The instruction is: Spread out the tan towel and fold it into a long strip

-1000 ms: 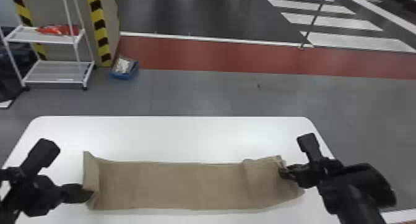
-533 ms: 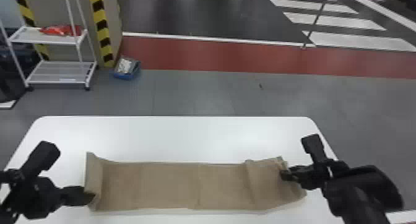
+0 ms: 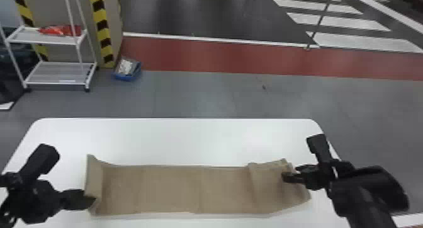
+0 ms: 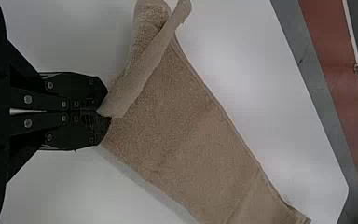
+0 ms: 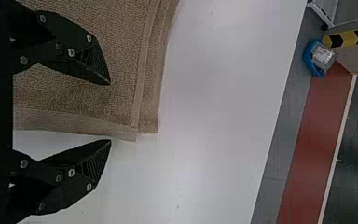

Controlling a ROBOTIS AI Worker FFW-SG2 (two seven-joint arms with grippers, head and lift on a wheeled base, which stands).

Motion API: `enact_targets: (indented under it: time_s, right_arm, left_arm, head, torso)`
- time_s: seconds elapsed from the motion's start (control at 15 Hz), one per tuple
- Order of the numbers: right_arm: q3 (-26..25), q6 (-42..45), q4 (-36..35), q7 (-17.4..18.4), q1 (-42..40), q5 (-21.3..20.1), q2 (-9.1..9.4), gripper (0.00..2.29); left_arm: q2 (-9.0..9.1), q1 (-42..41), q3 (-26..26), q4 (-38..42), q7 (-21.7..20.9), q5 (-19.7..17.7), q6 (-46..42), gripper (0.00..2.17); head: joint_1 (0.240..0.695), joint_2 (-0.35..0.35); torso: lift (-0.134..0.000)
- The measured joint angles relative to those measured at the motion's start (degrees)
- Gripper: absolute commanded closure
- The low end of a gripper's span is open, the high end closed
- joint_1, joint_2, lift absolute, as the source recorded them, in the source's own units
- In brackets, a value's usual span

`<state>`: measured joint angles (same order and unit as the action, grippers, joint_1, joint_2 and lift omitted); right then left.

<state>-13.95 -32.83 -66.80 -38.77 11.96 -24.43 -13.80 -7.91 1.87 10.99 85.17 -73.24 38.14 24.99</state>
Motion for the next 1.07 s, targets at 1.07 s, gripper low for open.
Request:
enact_targets:
  time_s: [1.07]
  right_arm:
    - [-0.6, -3.5, 0.9, -0.3, 2.9, -2.7, -0.3, 0.76]
  left_arm:
    - [-0.04, -0.5, 0.4, -0.2, -0.7, 0.0, -4.2, 2.14]
  head:
    - [0.695, -0.205]
  torso:
    - [0.0]
